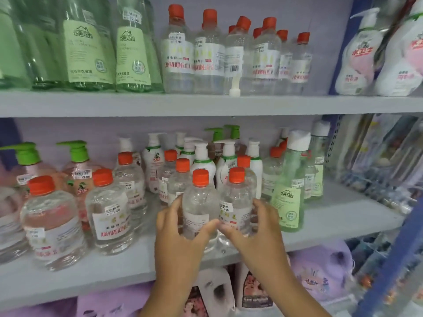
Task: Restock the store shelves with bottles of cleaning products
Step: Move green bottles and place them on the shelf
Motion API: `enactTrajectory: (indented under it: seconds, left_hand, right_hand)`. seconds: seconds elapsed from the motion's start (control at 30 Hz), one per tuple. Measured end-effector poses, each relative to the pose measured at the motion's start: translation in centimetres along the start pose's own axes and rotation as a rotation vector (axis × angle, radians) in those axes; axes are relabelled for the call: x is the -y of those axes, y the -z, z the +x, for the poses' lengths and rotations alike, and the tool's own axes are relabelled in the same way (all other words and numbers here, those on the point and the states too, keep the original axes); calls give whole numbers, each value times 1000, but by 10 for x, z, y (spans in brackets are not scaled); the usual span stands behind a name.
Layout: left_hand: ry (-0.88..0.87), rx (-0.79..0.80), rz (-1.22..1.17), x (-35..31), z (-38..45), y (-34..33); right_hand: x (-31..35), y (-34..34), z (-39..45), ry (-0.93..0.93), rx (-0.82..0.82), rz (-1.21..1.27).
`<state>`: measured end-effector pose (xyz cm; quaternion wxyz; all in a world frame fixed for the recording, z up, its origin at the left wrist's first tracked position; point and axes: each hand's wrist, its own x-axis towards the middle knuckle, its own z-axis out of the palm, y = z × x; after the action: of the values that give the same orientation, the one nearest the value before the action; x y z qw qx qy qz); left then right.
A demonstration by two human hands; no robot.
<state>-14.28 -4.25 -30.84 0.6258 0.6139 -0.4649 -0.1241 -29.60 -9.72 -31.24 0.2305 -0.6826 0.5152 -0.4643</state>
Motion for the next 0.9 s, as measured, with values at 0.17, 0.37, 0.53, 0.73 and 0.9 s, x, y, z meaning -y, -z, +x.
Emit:
enactTrajectory:
  seconds: [0.17, 0.37, 0.53, 0.73, 0.9]
  left_hand:
    - [48, -193, 128, -8, -6, -24]
    - [96, -269, 178, -11, -2, -41]
    - [90, -194, 260, -4, -4, -38]
    - [150, -93, 142, -2, -1, -22]
    - [193, 19, 21, 5, -1, -10]
  right_hand:
    - [-14, 6, 20, 77, 111, 10]
    - [-25, 0, 36, 87, 150, 58]
    - [-30, 3, 37, 127, 179, 98]
    - [-24, 1, 39, 81, 232, 134]
    - [-16, -5, 53, -2, 289, 174]
